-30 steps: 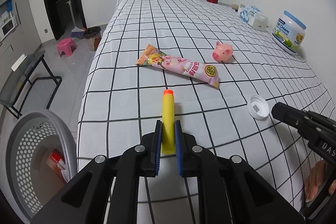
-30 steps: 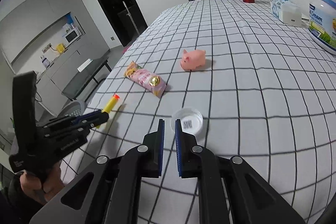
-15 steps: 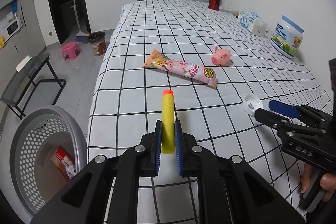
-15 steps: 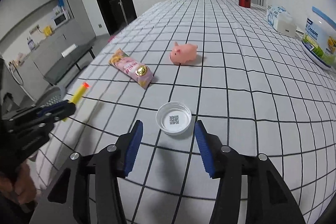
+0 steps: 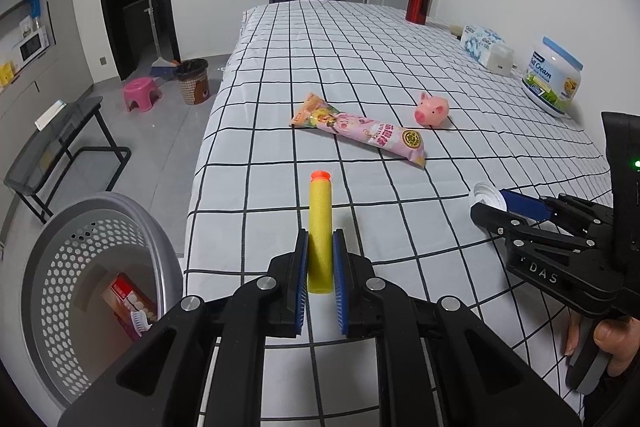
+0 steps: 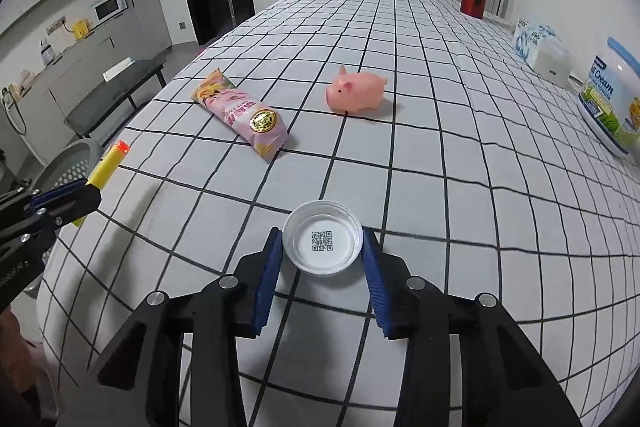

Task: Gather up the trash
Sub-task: 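Lift the yellow dart and white cap and turn toward the basket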

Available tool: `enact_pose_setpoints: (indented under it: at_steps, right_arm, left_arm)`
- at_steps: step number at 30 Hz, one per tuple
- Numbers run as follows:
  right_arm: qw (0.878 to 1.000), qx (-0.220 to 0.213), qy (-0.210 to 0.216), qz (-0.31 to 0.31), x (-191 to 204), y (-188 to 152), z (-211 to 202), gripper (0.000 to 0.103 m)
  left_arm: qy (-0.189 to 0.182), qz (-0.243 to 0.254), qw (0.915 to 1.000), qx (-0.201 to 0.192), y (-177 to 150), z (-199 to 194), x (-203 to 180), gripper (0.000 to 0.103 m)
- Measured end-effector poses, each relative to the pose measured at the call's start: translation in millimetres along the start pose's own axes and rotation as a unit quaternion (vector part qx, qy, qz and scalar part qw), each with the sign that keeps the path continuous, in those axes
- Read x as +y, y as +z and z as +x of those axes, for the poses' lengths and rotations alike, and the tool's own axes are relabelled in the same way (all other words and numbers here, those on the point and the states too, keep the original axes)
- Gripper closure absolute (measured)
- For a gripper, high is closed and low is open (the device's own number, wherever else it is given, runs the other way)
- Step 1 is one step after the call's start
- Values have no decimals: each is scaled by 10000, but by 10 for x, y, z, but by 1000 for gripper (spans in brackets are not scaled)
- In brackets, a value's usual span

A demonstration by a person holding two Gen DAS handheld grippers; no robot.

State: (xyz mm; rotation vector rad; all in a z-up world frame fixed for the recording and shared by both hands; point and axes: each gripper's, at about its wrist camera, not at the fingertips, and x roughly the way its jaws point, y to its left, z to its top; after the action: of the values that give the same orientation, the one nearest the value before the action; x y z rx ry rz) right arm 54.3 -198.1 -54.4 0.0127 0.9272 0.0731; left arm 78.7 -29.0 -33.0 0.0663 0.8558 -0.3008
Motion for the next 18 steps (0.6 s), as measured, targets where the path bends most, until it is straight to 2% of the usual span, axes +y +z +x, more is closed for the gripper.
enact_pose_setpoints:
  at_steps: [10,18]
  right_arm:
    - [9994,-196,253,160,203,-70,-227,64]
    - [9975,-301,635,-56,669,0,-300,64]
  left_arm:
    - [87,-128,9999,-38,-93,-104,166,91]
    - [307,-343,9989,-85,-204,-236,484,91]
